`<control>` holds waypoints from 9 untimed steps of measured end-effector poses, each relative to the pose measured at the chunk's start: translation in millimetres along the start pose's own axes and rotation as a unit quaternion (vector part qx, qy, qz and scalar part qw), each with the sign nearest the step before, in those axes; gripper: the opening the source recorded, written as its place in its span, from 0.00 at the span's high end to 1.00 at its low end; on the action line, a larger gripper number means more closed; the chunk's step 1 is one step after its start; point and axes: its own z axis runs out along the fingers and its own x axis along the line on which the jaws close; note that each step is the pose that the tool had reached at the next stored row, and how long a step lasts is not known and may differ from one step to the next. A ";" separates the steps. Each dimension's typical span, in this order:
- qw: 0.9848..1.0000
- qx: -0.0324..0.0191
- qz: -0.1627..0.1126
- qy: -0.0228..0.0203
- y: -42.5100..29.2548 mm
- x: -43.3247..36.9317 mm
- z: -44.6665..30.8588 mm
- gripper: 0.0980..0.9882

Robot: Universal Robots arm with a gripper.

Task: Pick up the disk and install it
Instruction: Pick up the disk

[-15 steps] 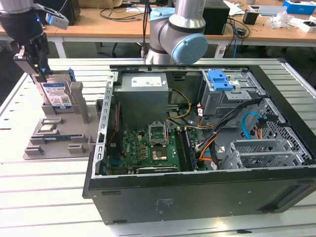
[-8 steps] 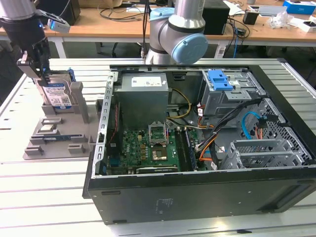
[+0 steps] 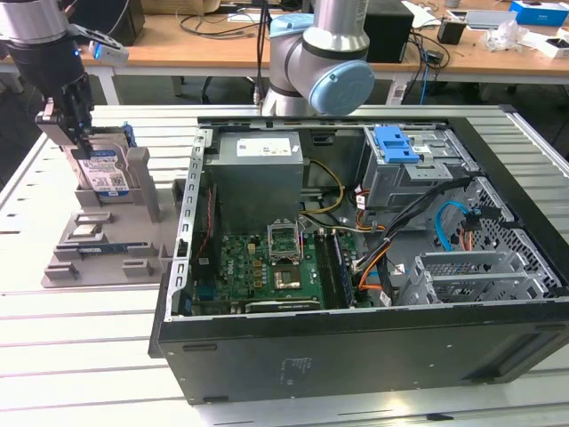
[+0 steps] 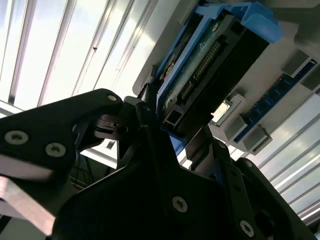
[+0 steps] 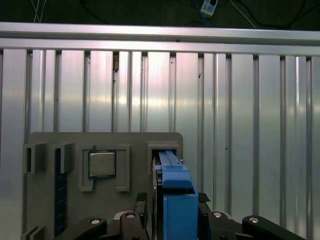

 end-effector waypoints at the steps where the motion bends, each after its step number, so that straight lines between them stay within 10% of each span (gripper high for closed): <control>1: 1.000 0.000 0.000 0.000 0.0 0.0 0.0 0.57; 9: 1.000 0.000 -0.001 0.000 0.0 0.0 -0.1 0.70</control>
